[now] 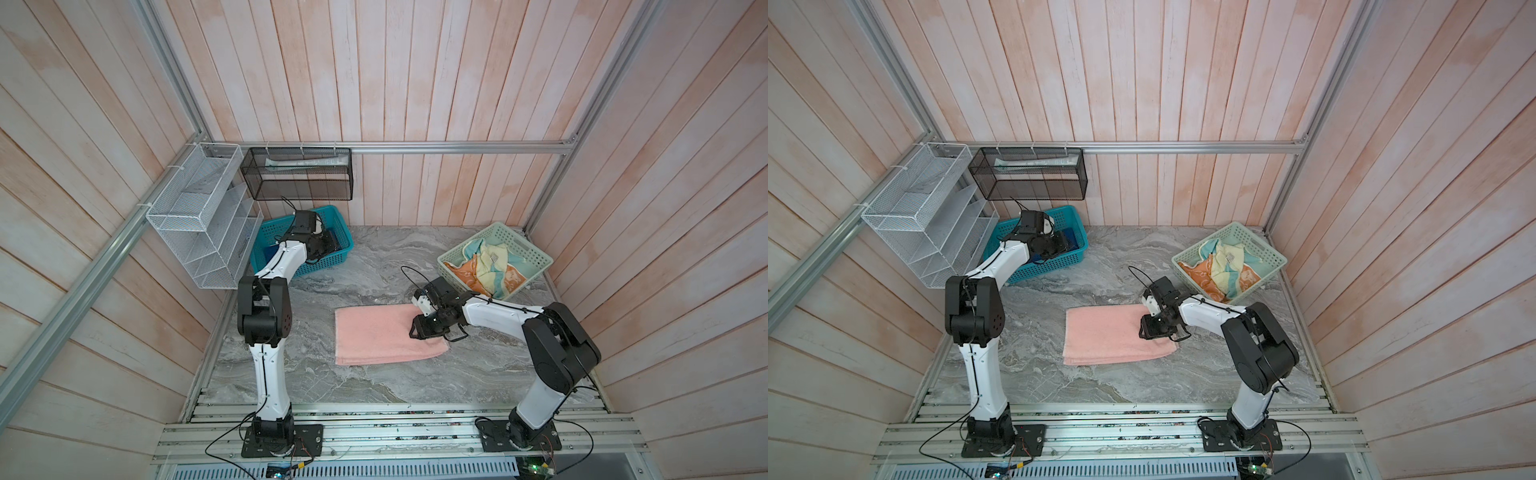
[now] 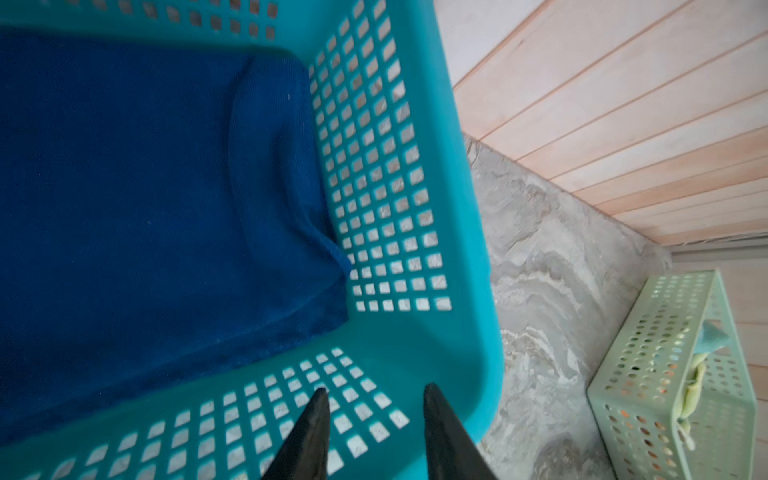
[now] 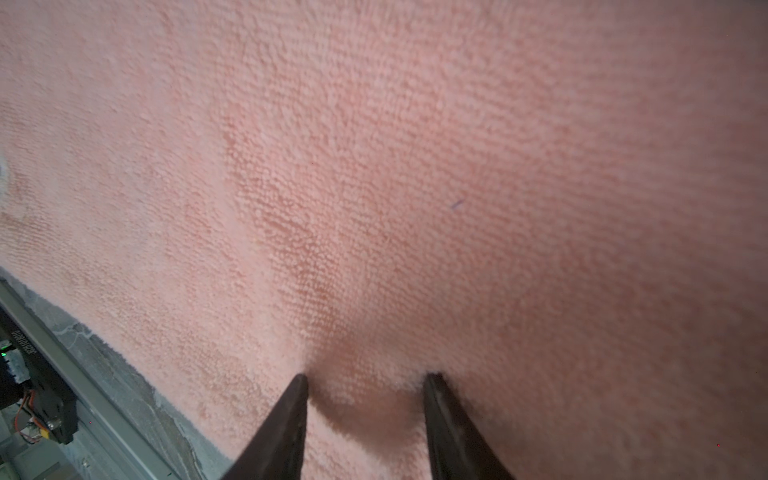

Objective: Fold and stack the towels

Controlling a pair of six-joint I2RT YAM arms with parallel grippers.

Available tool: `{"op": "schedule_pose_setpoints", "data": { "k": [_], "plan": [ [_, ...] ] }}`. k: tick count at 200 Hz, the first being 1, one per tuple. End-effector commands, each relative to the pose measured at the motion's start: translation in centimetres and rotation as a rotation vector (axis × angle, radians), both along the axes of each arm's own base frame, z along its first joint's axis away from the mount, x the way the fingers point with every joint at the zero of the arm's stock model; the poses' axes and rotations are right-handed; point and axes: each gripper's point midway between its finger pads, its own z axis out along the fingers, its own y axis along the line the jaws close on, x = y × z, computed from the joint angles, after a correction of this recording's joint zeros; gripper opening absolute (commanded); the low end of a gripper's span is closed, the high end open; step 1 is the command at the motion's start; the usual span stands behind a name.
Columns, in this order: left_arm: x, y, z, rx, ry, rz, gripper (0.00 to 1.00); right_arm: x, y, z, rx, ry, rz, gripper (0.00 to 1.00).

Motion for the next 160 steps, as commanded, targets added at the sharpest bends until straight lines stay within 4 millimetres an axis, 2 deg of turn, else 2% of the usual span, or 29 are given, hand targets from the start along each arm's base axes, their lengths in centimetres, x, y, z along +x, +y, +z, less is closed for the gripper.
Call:
{"op": "schedule_pose_setpoints", "data": {
  "k": [1, 41, 71, 102, 125, 146, 160],
  "plan": [
    [-4.1, -1.8, -0.4, 0.022, 0.06, -0.076, 0.39, -3.2, -2.1, -1.9, -0.07, 0.085, -0.001, 0.47],
    [-10.9, -4.0, -1.5, -0.009, 0.146, -0.141, 0.39, -4.5, -3.3, -2.0, -0.079, 0.086, -0.024, 0.47],
    [-13.7, -4.8, 0.6, -0.014, 0.139, -0.161, 0.41, -3.9, -3.1, -0.9, -0.061, 0.052, -0.031, 0.47],
    [-15.9, -3.5, 4.4, 0.036, 0.049, -0.128, 0.5, -2.8, -2.5, 0.6, -0.049, 0.007, -0.023, 0.47],
    [-18.8, -2.8, 5.9, 0.042, -0.001, -0.125, 0.53, -2.1, -2.2, 1.4, -0.041, -0.018, -0.023, 0.48],
    [-22.0, -2.4, 5.0, 0.036, 0.03, -0.143, 0.54, -2.2, -2.1, 1.0, -0.042, -0.011, -0.013, 0.47],
    [-24.2, -2.6, 3.6, -0.002, 0.069, -0.155, 0.55, -2.5, -2.2, 0.6, -0.045, 0.003, -0.007, 0.47]
  ]
}}
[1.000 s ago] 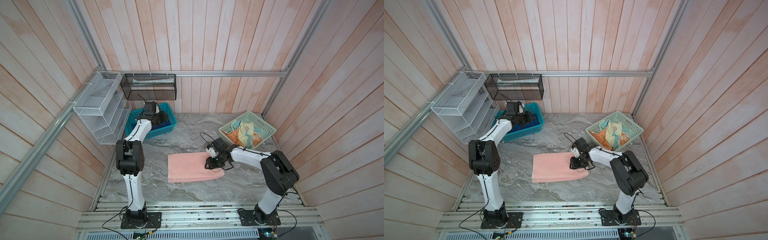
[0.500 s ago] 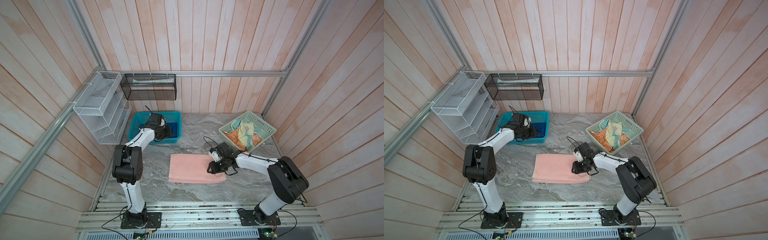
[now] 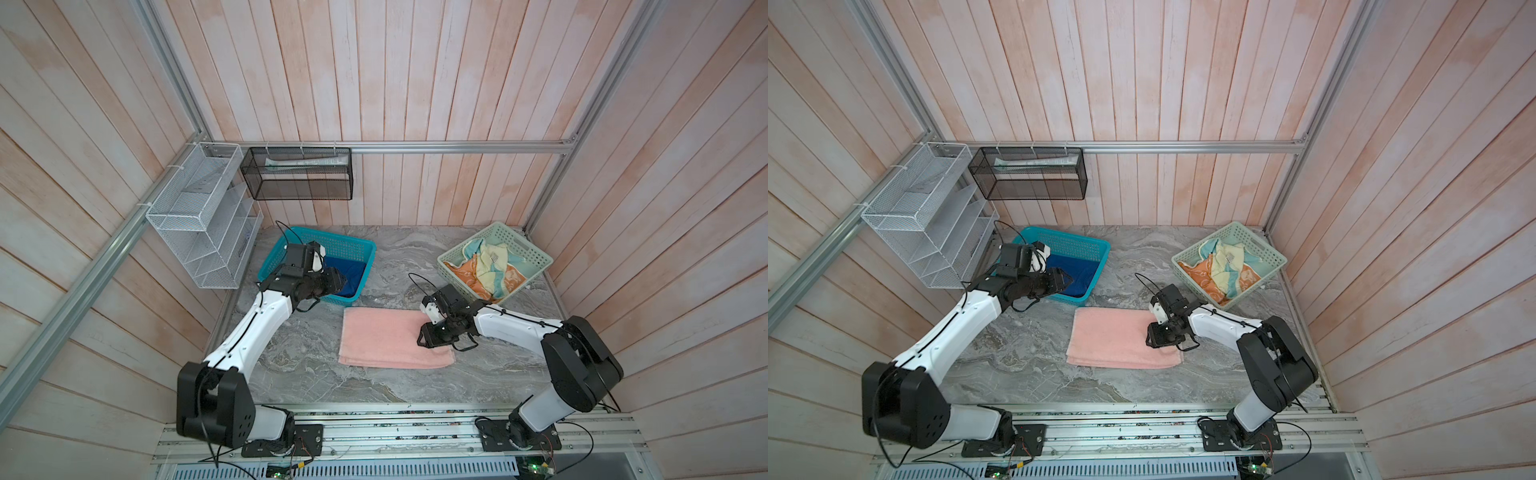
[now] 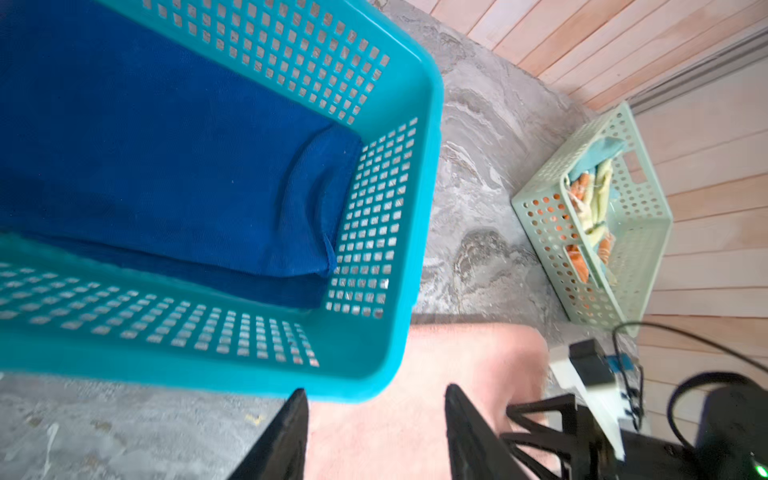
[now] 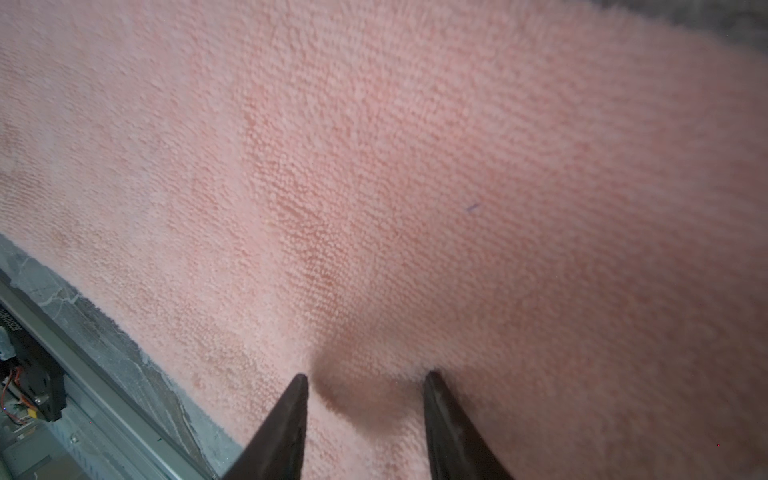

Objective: Fold and stack the towels

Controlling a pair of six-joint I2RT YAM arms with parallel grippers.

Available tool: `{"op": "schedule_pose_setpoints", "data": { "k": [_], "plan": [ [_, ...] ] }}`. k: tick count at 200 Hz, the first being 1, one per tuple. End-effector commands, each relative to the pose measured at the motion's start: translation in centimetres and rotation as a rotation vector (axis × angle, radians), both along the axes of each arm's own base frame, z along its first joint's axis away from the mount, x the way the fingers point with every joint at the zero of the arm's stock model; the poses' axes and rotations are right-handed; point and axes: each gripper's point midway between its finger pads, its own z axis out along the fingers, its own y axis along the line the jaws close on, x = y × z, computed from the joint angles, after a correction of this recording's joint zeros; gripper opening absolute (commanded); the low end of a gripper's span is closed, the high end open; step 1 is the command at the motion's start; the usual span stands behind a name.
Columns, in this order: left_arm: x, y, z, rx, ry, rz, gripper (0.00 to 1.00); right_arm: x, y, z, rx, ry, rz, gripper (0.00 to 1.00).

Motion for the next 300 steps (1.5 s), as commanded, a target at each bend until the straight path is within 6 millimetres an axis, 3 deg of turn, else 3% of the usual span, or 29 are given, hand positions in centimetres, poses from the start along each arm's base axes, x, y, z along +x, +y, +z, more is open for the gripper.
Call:
{"op": "schedule_pose_setpoints", "data": {
  "k": [1, 25, 42, 120, 179, 199, 228, 246, 300],
  "plan": [
    [-3.4, 0.1, -3.4, -0.008, 0.107, -0.019, 0.55, -0.3, -0.1, 0.0, -0.02, 0.007, 0.016, 0.47],
    [-6.4, -1.4, -6.6, -0.148, 0.191, -0.042, 0.56, -0.6, -0.3, -0.3, -0.02, 0.008, 0.02, 0.47],
    [-7.3, -1.9, -8.3, -0.189, 0.219, -0.042, 0.57, -0.6, -0.3, -0.2, -0.016, 0.004, 0.019, 0.47],
    [-7.2, -2.6, -14.1, -0.231, 0.319, -0.018, 0.58, -0.9, -0.6, 0.0, -0.003, -0.019, 0.017, 0.47],
    [-7.5, -6.5, -16.1, -0.262, 0.379, -0.076, 0.56, -0.6, -0.5, 0.4, 0.006, -0.056, 0.021, 0.47],
    [-7.8, -7.3, -16.3, -0.263, 0.391, -0.084, 0.49, -0.6, -0.6, 0.4, 0.009, -0.061, 0.019, 0.47],
    [-8.1, -8.1, -15.9, -0.234, 0.391, -0.102, 0.15, -0.7, -0.9, 0.7, 0.012, -0.081, 0.011, 0.47],
    [-7.9, -8.8, -14.7, -0.19, 0.356, -0.126, 0.0, -0.4, -1.3, 1.8, 0.009, -0.127, -0.007, 0.47],
    [-7.9, -13.1, -10.0, -0.05, 0.227, -0.263, 0.0, 0.7, -4.1, 5.8, 0.007, -0.319, -0.139, 0.47]
  ]
}}
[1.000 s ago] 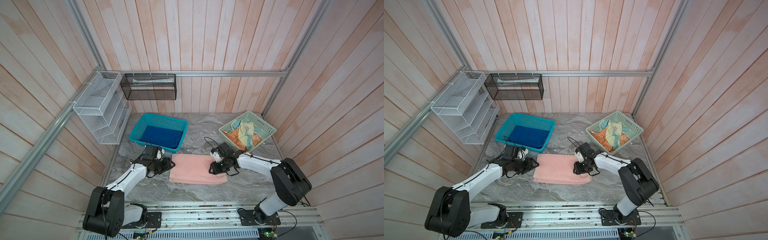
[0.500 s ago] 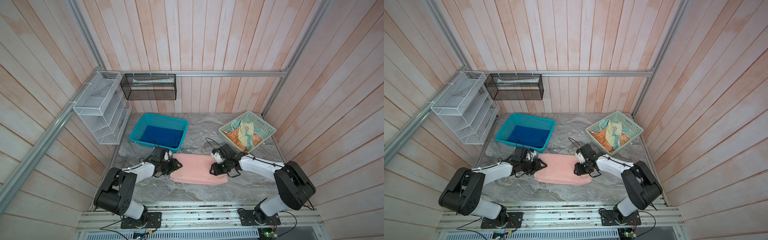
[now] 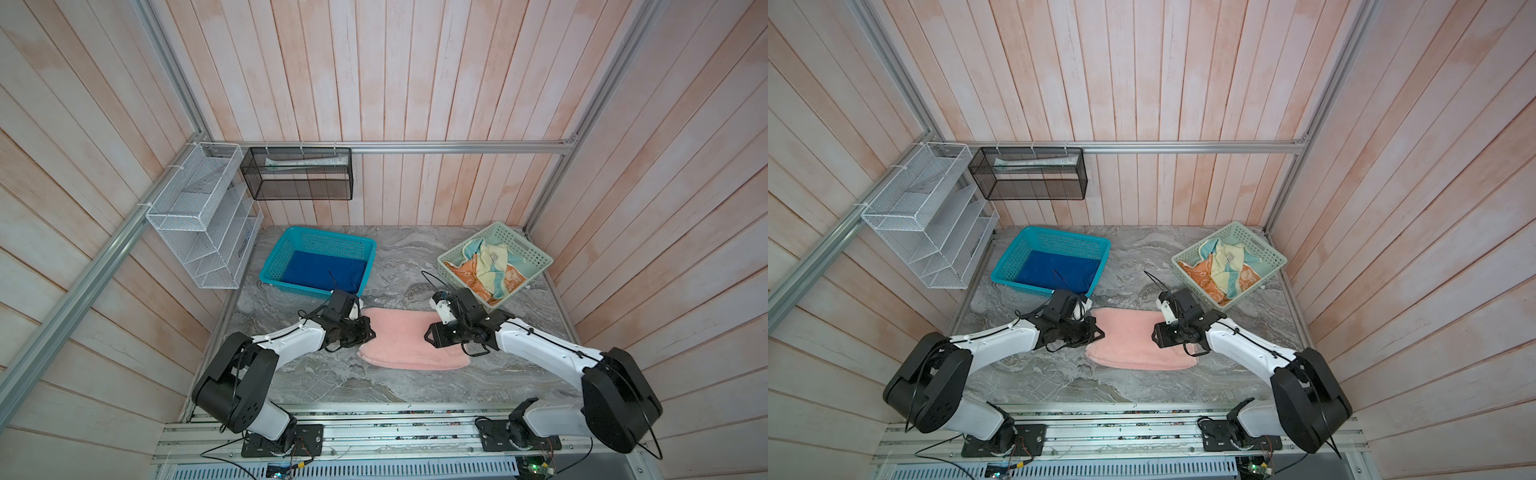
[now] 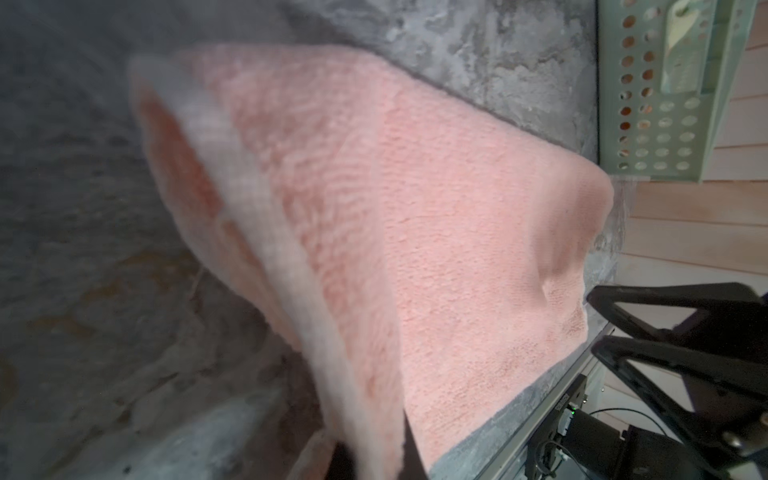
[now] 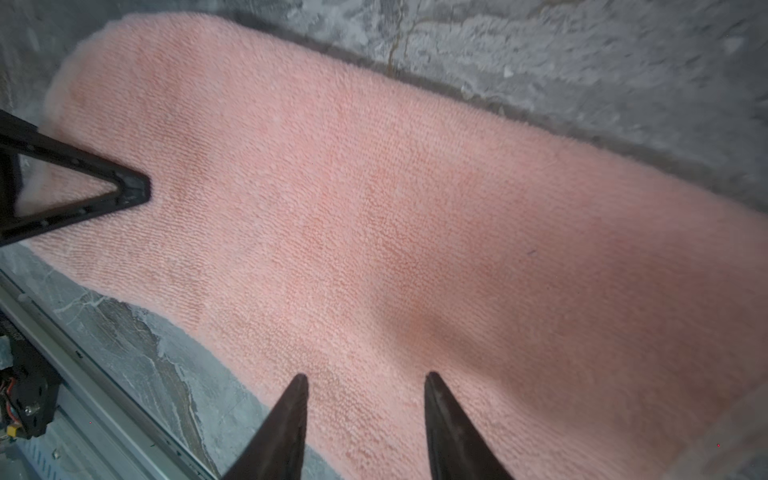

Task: Fold and stack the towels
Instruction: 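Grasp the folded pink towel with both grippers and lift it, then carry the pink towel into the teal basket with the left gripper while the right withdraws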

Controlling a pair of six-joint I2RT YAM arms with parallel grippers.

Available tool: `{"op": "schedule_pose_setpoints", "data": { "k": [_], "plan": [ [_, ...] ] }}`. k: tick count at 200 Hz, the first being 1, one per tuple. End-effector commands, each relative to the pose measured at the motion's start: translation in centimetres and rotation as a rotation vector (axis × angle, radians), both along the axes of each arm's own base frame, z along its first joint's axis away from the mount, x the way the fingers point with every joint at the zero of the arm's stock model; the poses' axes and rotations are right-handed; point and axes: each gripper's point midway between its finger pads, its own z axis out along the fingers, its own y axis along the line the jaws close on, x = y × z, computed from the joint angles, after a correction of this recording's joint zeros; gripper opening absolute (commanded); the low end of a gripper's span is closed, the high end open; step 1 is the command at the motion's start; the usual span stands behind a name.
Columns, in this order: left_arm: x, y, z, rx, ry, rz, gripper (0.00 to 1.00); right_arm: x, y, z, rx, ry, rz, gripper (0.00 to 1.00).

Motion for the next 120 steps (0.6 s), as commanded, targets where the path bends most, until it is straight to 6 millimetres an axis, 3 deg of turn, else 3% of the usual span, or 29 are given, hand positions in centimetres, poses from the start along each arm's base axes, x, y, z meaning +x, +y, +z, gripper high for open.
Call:
{"op": "schedule_pose_setpoints", "data": {
  "k": [1, 25, 59, 84, 85, 89, 108, 109, 120],
  "plan": [
    [0.6, -1.4, 2.8, 0.068, -0.101, -0.057, 0.0, 0.5, -2.0, 0.6, -0.032, -0.066, -0.094, 0.47],
    [1.9, -2.7, 5.5, 0.102, -0.158, -0.099, 0.0, 1.1, -3.3, 2.1, -0.016, -0.151, -0.164, 0.47],
    [5.7, -3.4, 12.1, 0.186, -0.315, -0.16, 0.0, 2.2, -4.2, 4.4, 0.019, -0.233, -0.202, 0.48],
    [9.0, -2.3, 17.3, 0.256, -0.393, -0.196, 0.0, 3.2, -4.6, 5.6, 0.027, -0.255, -0.218, 0.48],
    [8.8, -2.0, 16.9, 0.268, -0.377, -0.202, 0.0, 3.3, -4.6, 5.7, 0.028, -0.256, -0.218, 0.48],
    [9.6, -1.9, 18.6, 0.264, -0.409, -0.201, 0.0, 3.4, -4.6, 5.8, 0.028, -0.258, -0.221, 0.48],
    [11.1, 0.2, 21.7, 0.318, -0.436, -0.221, 0.0, 4.4, -4.6, 6.7, 0.037, -0.272, -0.229, 0.48],
    [11.3, 0.1, 22.6, 0.312, -0.46, -0.217, 0.0, 4.4, -4.6, 6.7, 0.036, -0.271, -0.229, 0.48],
    [12.1, 1.5, 24.9, 0.337, -0.489, -0.221, 0.0, 4.9, -4.5, 7.1, 0.041, -0.274, -0.231, 0.48]
  ]
}}
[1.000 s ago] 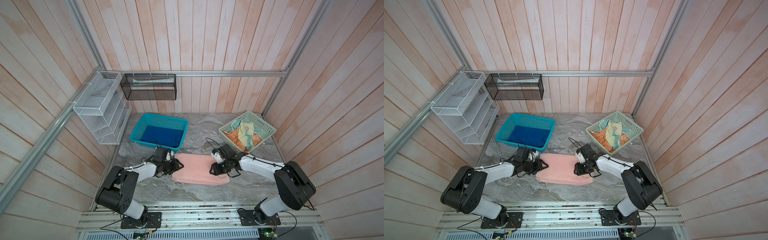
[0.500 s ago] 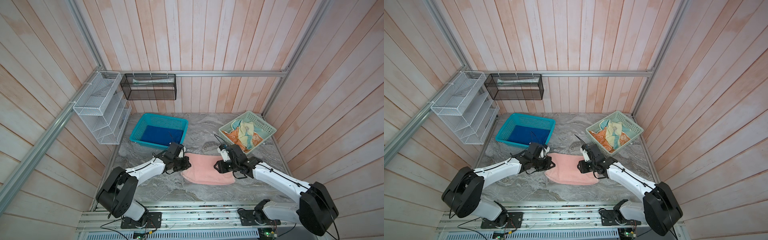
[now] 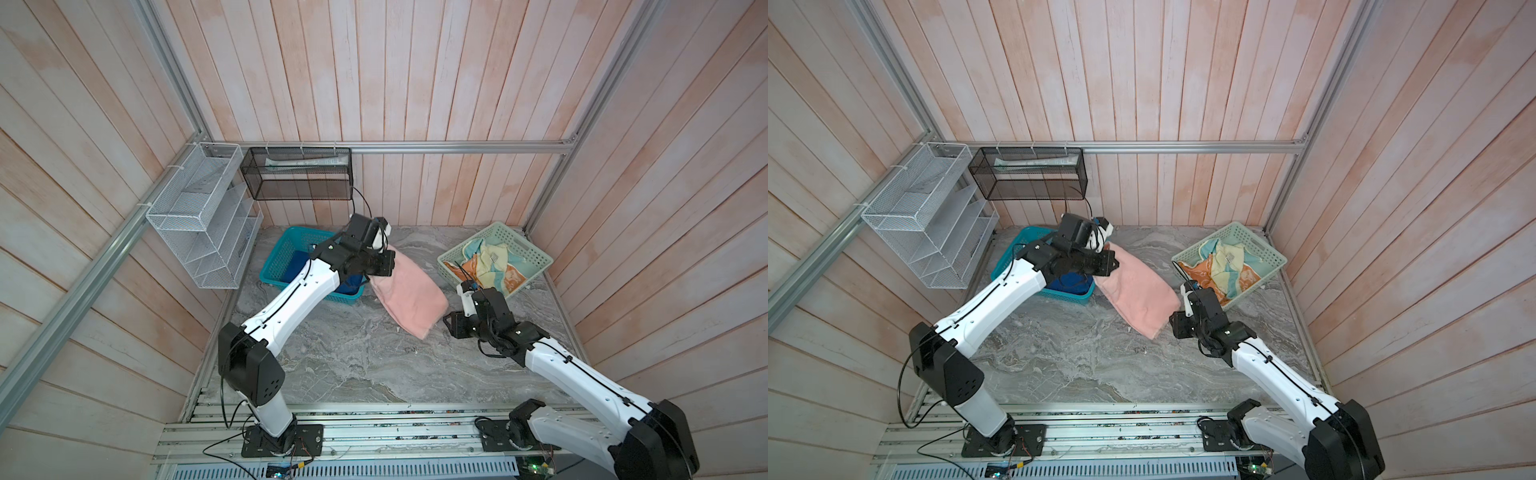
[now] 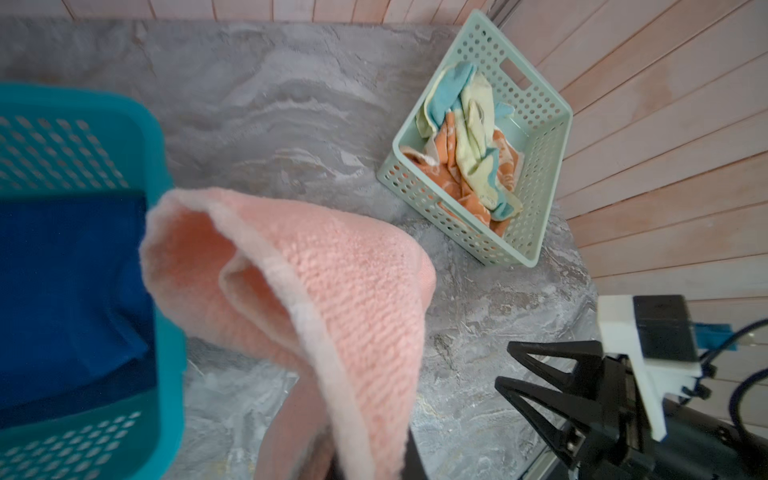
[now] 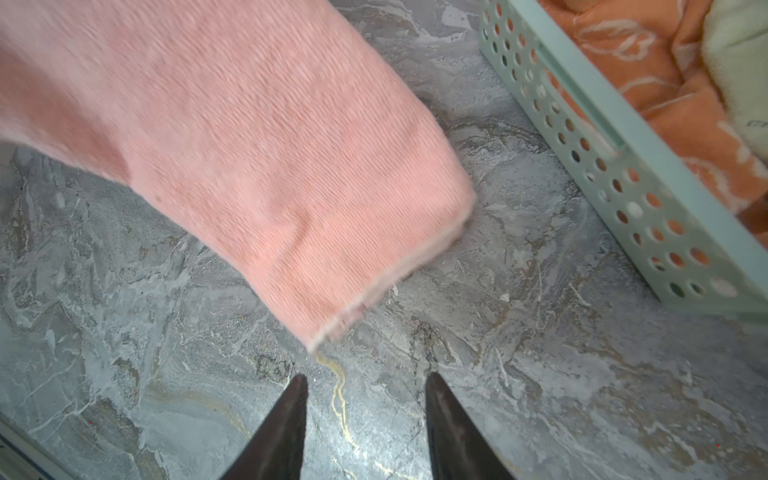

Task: Fold and stack the towels
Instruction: 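Carry the pink towel into the teal basket with the left gripper while the right withdraws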

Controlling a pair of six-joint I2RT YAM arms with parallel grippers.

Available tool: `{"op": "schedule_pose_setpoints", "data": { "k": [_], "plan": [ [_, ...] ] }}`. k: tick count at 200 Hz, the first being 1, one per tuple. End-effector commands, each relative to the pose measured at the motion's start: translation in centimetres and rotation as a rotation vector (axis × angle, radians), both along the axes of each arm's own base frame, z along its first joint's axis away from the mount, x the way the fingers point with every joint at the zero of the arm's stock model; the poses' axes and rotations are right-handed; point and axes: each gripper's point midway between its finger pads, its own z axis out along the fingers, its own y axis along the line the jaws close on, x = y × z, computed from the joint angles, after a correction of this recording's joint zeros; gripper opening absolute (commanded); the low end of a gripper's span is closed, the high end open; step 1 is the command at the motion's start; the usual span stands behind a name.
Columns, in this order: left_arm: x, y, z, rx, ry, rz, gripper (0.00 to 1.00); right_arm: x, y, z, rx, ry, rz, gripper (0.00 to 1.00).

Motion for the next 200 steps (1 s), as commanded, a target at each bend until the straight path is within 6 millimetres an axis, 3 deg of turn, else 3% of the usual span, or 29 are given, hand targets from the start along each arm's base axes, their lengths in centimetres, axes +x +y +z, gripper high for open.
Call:
{"op": "schedule_pose_setpoints", "data": {
  "k": [1, 23, 38, 43, 66, 83, 99, 117, 173, 200],
  "plan": [
    [0.0, 4.2, 2.7, 0.158, -0.022, -0.036, 0.0, 1.8, 0.2, 2.2, 0.009, -0.053, -0.009, 0.48],
    [2.0, 8.2, 5.5, 0.211, -0.067, -0.006, 0.0, 3.1, 0.4, 2.7, 0.015, -0.055, -0.011, 0.48],
    [4.4, 12.1, 4.5, 0.244, -0.055, 0.052, 0.0, 4.1, 0.9, 3.0, 0.024, -0.05, -0.006, 0.48],
    [5.3, 13.6, 3.7, 0.242, -0.044, 0.077, 0.0, 4.5, 1.1, 3.1, 0.031, -0.048, -0.002, 0.48],
    [9.4, 20.2, -3.5, 0.26, 0.039, 0.185, 0.0, 5.6, 2.9, 3.2, 0.071, -0.011, 0.037, 0.48],
    [11.6, 23.4, -8.0, 0.255, 0.089, 0.254, 0.0, 6.0, 4.6, 2.9, 0.119, 0.033, 0.086, 0.48],
    [12.9, 24.4, -10.7, 0.277, 0.093, 0.267, 0.0, 6.4, 6.3, 2.8, 0.192, 0.075, 0.116, 0.48],
    [14.3, 24.4, -12.2, 0.282, 0.079, 0.264, 0.0, 7.1, 8.7, 2.9, 0.276, 0.116, 0.152, 0.48],
    [16.2, 24.7, -14.8, 0.323, 0.077, 0.233, 0.0, 7.5, 20.1, 2.3, 0.418, 0.237, 0.342, 0.48],
    [16.2, 25.6, -16.1, 0.406, 0.088, 0.204, 0.0, 8.0, 23.9, 1.0, 0.466, 0.321, 0.381, 0.48]
  ]
}}
